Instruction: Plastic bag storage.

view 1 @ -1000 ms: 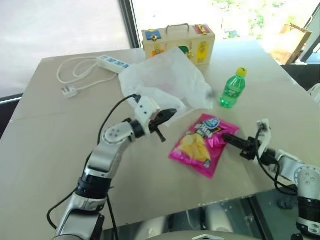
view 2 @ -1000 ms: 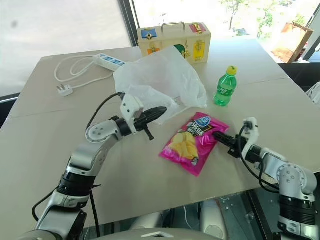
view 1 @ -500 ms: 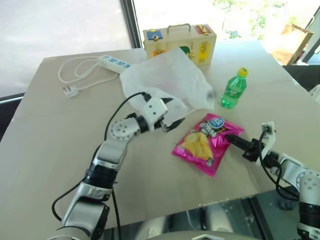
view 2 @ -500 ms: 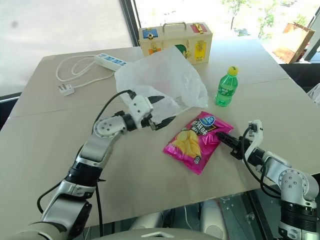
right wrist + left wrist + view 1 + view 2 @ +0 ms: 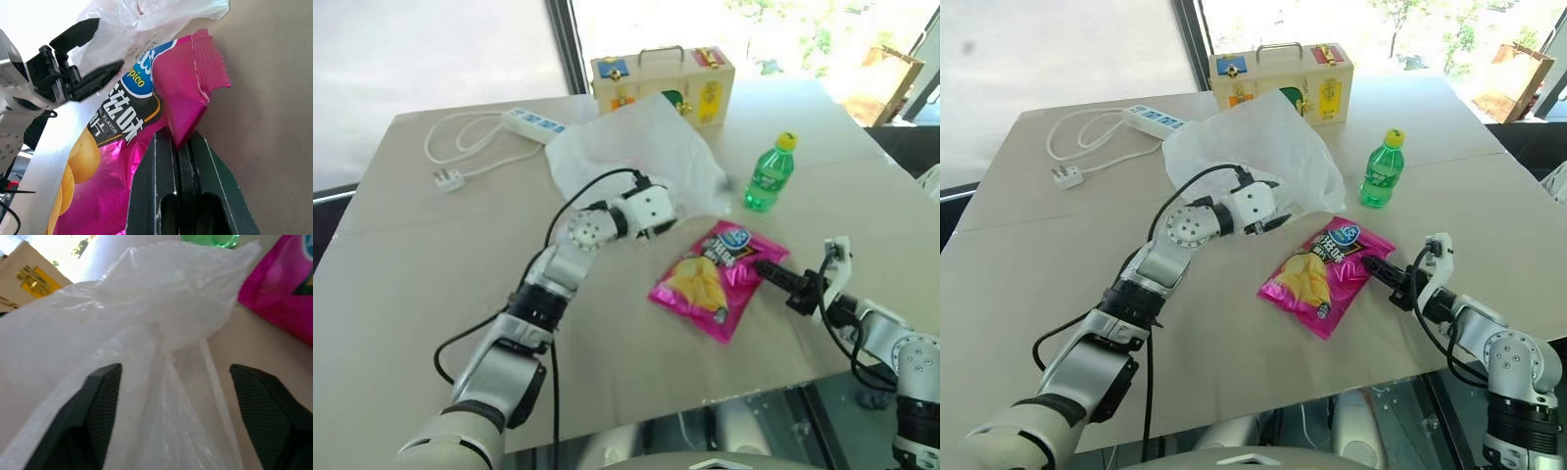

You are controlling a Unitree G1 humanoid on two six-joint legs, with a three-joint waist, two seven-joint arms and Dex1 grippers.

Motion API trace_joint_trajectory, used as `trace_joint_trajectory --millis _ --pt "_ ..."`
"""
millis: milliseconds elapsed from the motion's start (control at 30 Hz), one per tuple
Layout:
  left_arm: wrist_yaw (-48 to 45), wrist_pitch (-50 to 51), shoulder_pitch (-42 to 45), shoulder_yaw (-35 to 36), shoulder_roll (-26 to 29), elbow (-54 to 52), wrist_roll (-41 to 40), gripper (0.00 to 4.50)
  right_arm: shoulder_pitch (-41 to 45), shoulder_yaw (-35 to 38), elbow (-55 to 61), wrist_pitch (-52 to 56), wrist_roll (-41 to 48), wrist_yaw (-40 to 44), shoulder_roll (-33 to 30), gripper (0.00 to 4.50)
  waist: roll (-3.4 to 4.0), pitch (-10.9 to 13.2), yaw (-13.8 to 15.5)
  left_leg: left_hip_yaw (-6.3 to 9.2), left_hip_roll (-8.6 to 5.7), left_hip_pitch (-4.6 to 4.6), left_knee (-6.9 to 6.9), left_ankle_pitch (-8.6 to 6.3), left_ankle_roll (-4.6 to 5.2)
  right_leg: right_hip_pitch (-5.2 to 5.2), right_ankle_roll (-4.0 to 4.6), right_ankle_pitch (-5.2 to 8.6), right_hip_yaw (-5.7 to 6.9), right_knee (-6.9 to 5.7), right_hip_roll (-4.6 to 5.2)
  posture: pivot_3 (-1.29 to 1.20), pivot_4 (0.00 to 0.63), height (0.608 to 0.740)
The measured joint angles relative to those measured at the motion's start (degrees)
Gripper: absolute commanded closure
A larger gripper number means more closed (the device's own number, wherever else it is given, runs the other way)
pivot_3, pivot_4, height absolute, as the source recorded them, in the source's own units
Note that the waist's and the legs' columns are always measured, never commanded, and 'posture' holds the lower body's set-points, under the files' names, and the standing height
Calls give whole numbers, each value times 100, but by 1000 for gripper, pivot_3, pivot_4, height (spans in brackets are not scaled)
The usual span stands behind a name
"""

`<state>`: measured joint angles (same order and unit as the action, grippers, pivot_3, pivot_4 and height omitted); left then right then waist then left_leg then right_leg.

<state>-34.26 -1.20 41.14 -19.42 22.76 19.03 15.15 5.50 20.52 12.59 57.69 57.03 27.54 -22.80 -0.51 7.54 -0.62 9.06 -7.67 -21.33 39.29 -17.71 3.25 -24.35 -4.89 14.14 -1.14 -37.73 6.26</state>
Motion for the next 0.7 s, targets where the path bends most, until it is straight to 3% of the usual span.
trace_joint_trajectory --millis 133,333,500,600,700 --pt "95 -118 -28 -96 108 33 290 4403 53 -1 0 -35 1 -39 11 4500 0 0 1 0 0 0 0 0 0 -1 0 0 0 -1 -1 0 150 740" --pt "231 -52 -295 94 59 -84 186 4470 239 -12 26 -20 189 -52 29 4500 0 0 -6 2 0 0 -1 0 0 -2 0 0 1 -1 -1 0 150 740" --pt "444 49 -822 1235 -554 -963 -1228 4470 242 -29 287 388 1013 50 1 4500 0 1 -5 8 0 -15 4 0 0 -9 0 0 6 2 20 0 150 740" --pt "342 178 -1696 1763 -766 -2118 -2274 4470 278 -161 328 657 1478 135 -74 4500 5 -2 -50 2 1 -11 -2 0 0 -12 0 0 -1 3 18 0 150 740" --pt "273 433 -2587 1961 -738 -2811 -2800 4470 367 -410 268 796 1571 302 -165 4500 6 -3 -28 3 3 -9 2 0 0 -11 1 0 0 -4 14 0 150 740"
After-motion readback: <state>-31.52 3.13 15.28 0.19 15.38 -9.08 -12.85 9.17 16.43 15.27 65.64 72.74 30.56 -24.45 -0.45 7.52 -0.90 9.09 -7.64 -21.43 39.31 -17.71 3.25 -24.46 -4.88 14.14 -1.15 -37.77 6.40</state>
